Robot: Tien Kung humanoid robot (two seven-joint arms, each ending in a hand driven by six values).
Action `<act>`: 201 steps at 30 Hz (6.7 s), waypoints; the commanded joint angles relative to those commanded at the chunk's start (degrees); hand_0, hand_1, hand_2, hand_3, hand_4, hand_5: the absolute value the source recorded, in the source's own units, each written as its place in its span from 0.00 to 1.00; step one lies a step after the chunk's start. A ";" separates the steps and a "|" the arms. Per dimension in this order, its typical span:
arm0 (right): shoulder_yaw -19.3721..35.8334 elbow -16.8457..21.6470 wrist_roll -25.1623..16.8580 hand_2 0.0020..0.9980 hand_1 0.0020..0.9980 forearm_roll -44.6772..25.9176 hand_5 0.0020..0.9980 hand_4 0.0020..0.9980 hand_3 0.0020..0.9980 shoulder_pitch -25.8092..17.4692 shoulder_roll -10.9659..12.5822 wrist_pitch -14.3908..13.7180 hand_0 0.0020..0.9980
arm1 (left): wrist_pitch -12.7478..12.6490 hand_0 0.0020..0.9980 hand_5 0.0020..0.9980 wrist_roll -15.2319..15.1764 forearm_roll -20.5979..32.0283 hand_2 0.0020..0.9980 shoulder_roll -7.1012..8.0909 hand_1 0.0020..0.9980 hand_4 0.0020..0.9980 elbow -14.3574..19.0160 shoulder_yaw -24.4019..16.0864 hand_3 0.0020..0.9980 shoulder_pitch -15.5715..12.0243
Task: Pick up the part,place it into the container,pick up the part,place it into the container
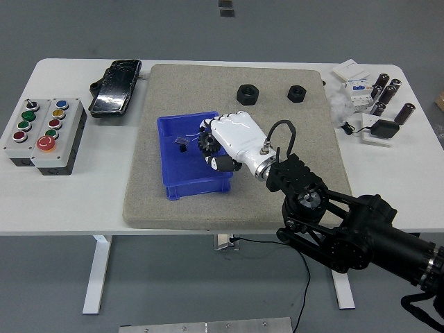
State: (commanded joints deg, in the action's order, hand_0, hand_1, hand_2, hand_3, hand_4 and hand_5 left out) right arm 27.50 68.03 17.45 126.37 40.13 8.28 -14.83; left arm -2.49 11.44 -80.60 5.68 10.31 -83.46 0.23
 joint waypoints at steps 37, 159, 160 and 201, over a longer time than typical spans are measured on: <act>9.23 -9.41 -0.92 0.81 0.74 -8.85 0.38 0.80 0.81 -4.17 1.38 -1.38 0.52 | 0.06 0.67 0.31 0.10 -0.58 0.59 -0.01 0.66 0.70 0.00 -0.39 0.63 -0.14; 18.10 -1.39 -7.78 0.84 0.83 -22.14 0.36 0.75 0.81 -6.06 5.27 -6.46 0.76 | 0.05 0.67 0.39 0.17 -0.33 0.60 0.04 0.66 0.73 0.00 -0.45 0.64 -0.34; 20.32 -1.83 -8.91 0.84 0.83 -23.56 0.36 0.75 0.81 -6.85 6.01 -6.04 0.76 | 0.04 0.67 0.39 0.18 -0.24 0.60 0.06 0.66 0.73 0.00 -0.41 0.64 -0.38; 60.71 5.09 -34.36 0.78 0.75 -64.43 0.54 0.99 0.81 -32.26 2.71 5.02 0.67 | -0.08 0.67 0.35 0.07 0.70 0.60 0.27 0.66 0.71 0.00 0.34 0.63 -1.42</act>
State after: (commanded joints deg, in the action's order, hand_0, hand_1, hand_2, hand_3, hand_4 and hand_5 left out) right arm 88.21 73.12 -16.91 61.94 7.87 10.98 -9.81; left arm -2.56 11.50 -79.90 5.94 10.31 -83.12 -1.20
